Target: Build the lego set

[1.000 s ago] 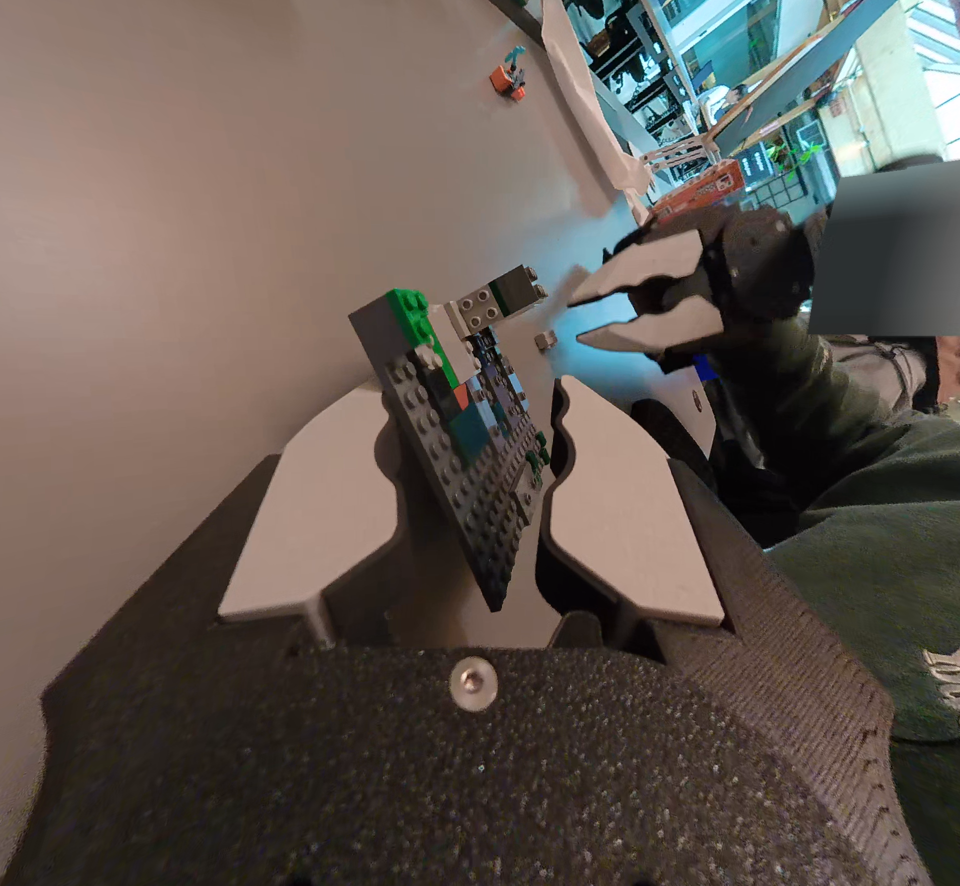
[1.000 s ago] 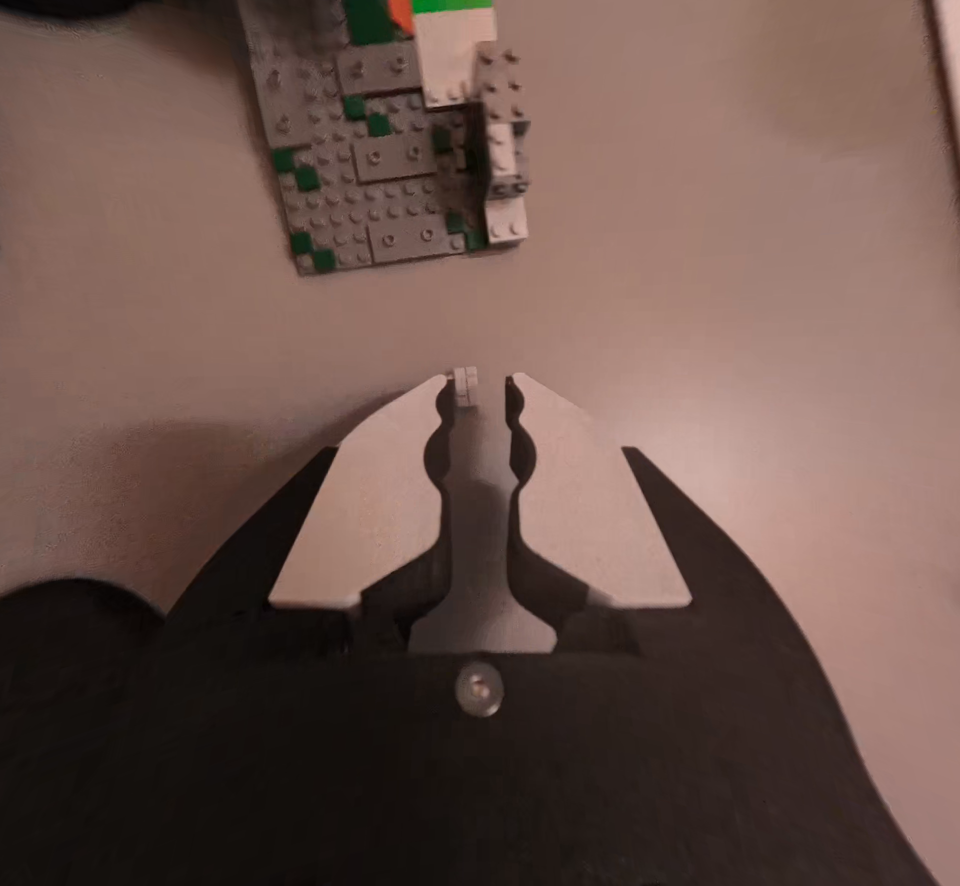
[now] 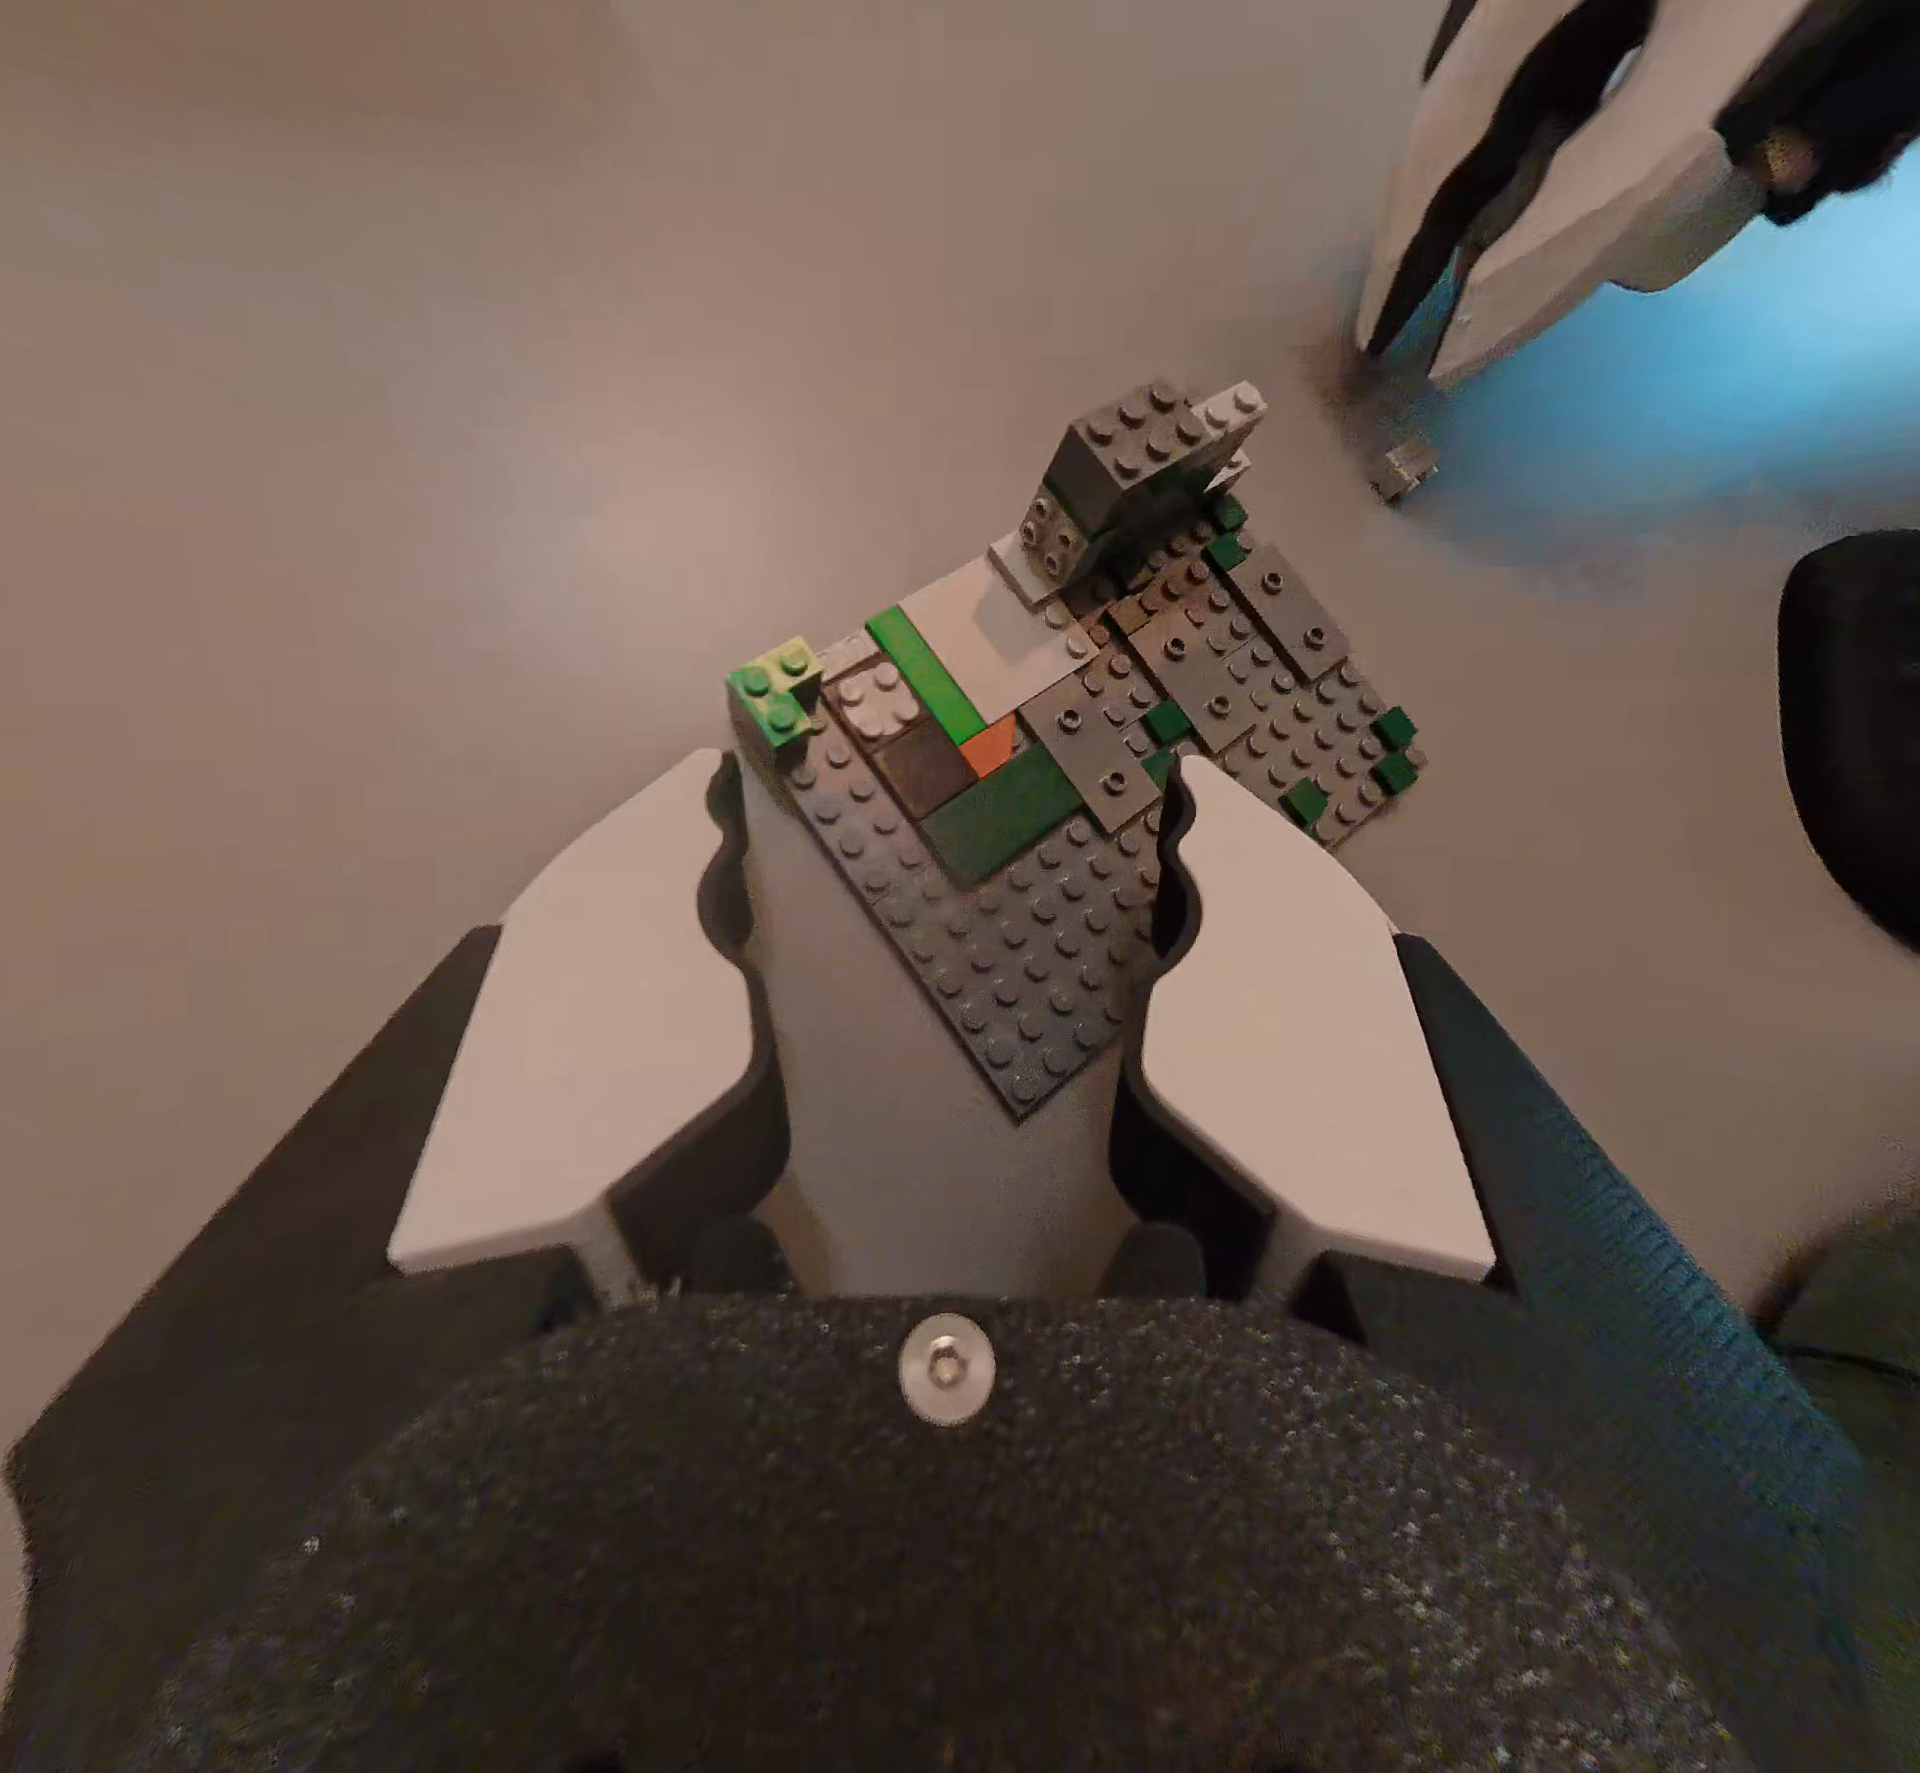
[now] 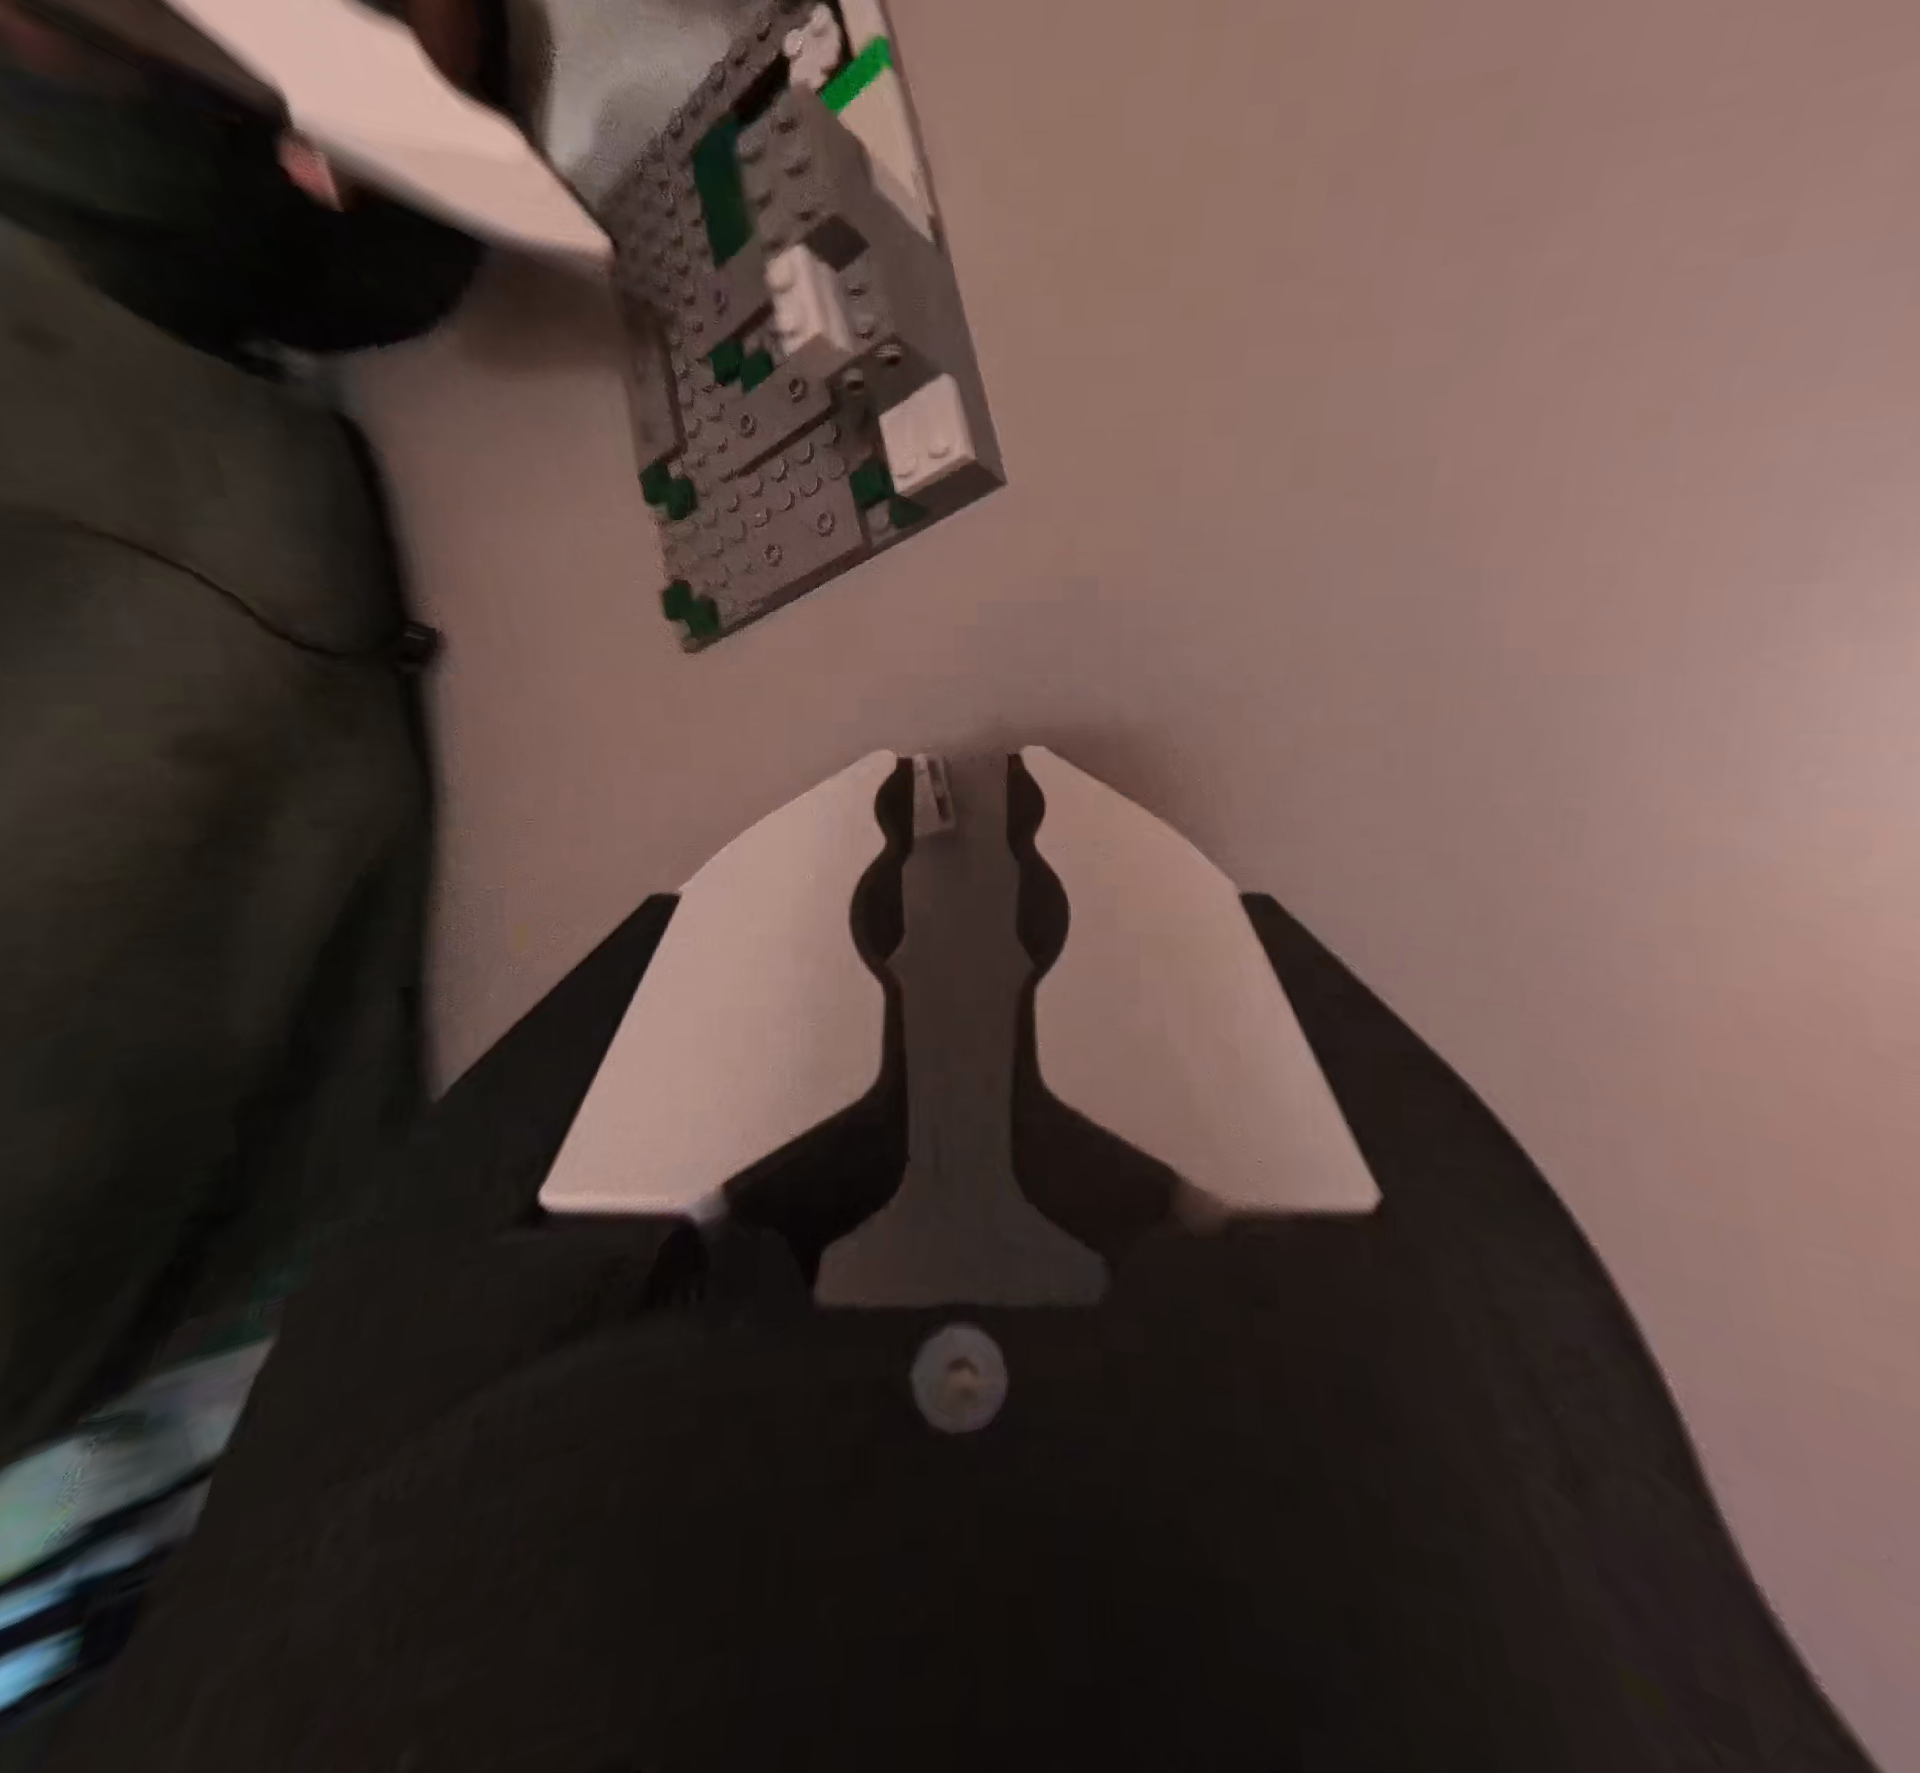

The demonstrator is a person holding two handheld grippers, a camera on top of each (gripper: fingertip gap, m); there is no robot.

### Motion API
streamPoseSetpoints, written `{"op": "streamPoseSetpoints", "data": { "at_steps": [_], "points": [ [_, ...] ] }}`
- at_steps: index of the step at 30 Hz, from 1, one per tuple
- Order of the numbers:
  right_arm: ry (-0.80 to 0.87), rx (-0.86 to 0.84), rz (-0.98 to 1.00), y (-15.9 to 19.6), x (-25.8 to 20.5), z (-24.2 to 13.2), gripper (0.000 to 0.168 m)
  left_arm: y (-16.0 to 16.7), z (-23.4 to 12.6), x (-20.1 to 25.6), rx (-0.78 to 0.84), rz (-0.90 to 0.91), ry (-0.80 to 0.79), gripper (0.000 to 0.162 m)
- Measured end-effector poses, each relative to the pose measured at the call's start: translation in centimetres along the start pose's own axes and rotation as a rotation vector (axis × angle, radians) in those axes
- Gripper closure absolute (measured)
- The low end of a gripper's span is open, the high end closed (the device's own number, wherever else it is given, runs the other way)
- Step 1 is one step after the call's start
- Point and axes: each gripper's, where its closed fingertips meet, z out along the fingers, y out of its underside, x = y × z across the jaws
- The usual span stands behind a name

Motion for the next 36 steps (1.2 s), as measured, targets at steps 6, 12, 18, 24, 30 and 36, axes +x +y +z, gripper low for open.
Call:
{"op": "streamPoseSetpoints", "data": {
  "at_steps": [6, 12, 18, 24, 30, 36],
  "points": [
    [0.432, 0.041, -0.59, 0.7, -1.5, 0.4, 0.154, -0.3, -0.9, -0.3, 0.055, -0.004, 0.0, 0.091],
    [0.589, 0.046, -0.693, 1.6, -0.7, 1.2, 0.152, -0.9, -1.0, 2.1, 0.085, 0.089, 0.043, 0.098],
    [0.468, 0.081, -0.606, 1.3, -1.2, 1.5, 0.157, -1.5, -0.8, 6.2, 0.107, 0.279, 0.143, 0.117],
    [-0.06, 0.191, -0.234, -0.5, -7.3, 0.2, 0.157, -2.1, 0.0, 9.5, 0.14, 0.639, 0.253, 0.129],
    [-0.386, 0.225, -0.073, -1.3, -12.0, 0.3, 0.157, -3.1, -1.1, 13.7, 0.281, 0.738, 0.435, 0.131],
    [-0.564, 0.217, 0.006, -0.5, -14.7, 1.0, 0.157, -2.2, -3.1, 16.4, 0.348, 0.754, 0.493, 0.149]
  ]
}}
